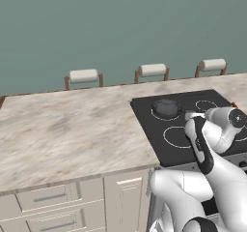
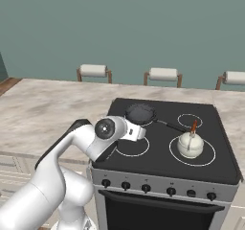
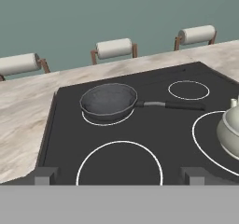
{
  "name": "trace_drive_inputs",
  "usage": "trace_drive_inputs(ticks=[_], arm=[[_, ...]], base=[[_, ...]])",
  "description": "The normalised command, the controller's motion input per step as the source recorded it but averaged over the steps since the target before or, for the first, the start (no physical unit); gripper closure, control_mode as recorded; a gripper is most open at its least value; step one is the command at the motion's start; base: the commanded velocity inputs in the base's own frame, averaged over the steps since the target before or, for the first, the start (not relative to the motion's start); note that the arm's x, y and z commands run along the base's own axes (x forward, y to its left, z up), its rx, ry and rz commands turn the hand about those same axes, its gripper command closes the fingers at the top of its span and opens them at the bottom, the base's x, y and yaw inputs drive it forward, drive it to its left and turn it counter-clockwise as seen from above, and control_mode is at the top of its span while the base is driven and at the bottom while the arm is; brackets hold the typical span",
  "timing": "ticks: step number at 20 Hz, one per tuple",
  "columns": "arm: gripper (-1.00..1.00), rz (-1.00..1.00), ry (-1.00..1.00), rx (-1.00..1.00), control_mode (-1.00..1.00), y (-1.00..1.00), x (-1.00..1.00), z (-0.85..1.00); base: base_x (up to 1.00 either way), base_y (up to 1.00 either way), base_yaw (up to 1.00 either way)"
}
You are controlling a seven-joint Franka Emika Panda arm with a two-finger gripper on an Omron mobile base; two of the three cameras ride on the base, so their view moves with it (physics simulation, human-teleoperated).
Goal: Pick the kettle from the counter and place it on a stove burner. Then turn the burner on.
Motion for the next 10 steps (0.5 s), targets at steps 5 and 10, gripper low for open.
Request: trace_drive_inputs(ticks=[5, 10], arm=[[-1.0, 0.0, 0.0, 0.01, -1.0, -0.26, -0.23, 0.0], [-1.0, 0.0, 0.0, 0.07, -1.0, -0.71, -0.65, 0.0]], base=[[-0.02, -0.01, 0.0], [0.0, 0.0, 0.0]])
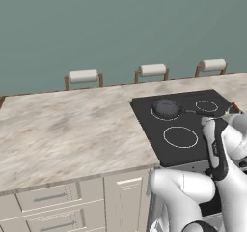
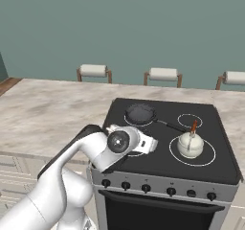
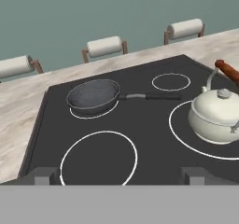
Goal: Pick the kettle from the counter and place it on a stove burner. Then turn the burner on.
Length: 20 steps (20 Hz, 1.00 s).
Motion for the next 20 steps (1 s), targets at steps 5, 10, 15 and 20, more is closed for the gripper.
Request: trace_drive_inputs(ticks=[5, 10, 15, 20], arm=[[-1.0, -0.02, 0.0, 0.08, -1.0, -0.72, -0.71, -0.04], [-1.0, -0.02, 0.0, 0.05, -1.0, -0.75, -0.7, -0.19], [-1.0, -0.01, 0.05, 0.03, -1.0, -0.78, -0.59, -0.35], [-1.0, 0.0, 0.12, 0.0, -1.0, -0.6, -0.42, -0.48]], base=[[0.0, 0.0, 0.0], [0.0, 0.0, 0.0], [0.0, 0.0, 0.0], [0.0, 0.0, 0.0]])
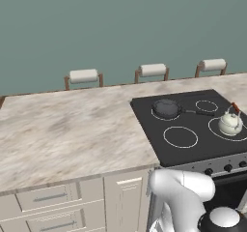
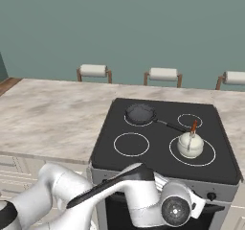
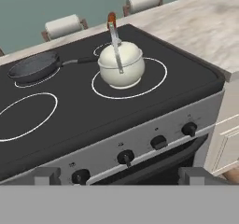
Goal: Pick the kettle from the counter and place it on a stove burner. Then turn the burner on.
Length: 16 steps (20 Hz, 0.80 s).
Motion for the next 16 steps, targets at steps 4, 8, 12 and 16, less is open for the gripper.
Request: trace_drive_inputs(ticks=[4, 8, 12, 16], arm=[[-1.0, 0.04, 0.02, -0.02, -1.0, -0.27, -0.25, -0.51], [-1.0, 0.11, 0.0, -0.06, -1.0, -0.03, -0.26, -0.73], [-1.0, 0.15, 0.0, -0.12, -1.0, 0.01, -0.15, -0.98], [-1.0, 0.15, -0.07, -0.16, -1.0, 0.06, -0.01, -0.84]], base=[[0.0, 0.0, 0.0], [0.0, 0.0, 0.0], [0.0, 0.0, 0.0], [0.0, 0.0, 0.0]])
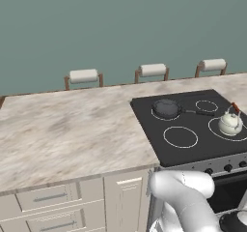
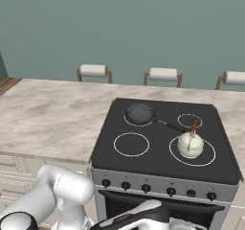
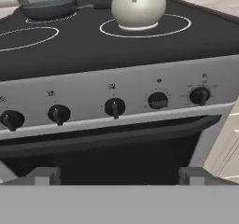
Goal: Pick the kettle from the counter and place it on a stove burner. Then turn the burner on.
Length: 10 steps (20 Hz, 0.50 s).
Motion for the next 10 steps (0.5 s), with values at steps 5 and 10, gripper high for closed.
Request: trace_drive_inputs(ticks=[5, 10], arm=[[-1.0, 0.03, -0.32, -0.13, -1.0, 0.09, 0.01, -0.14], [-1.0, 0.0, -0.34, -0.08, -1.0, 0.07, 0.04, 0.0]], base=[[0.0, 0.0, 0.0], [0.0, 0.0, 0.0]])
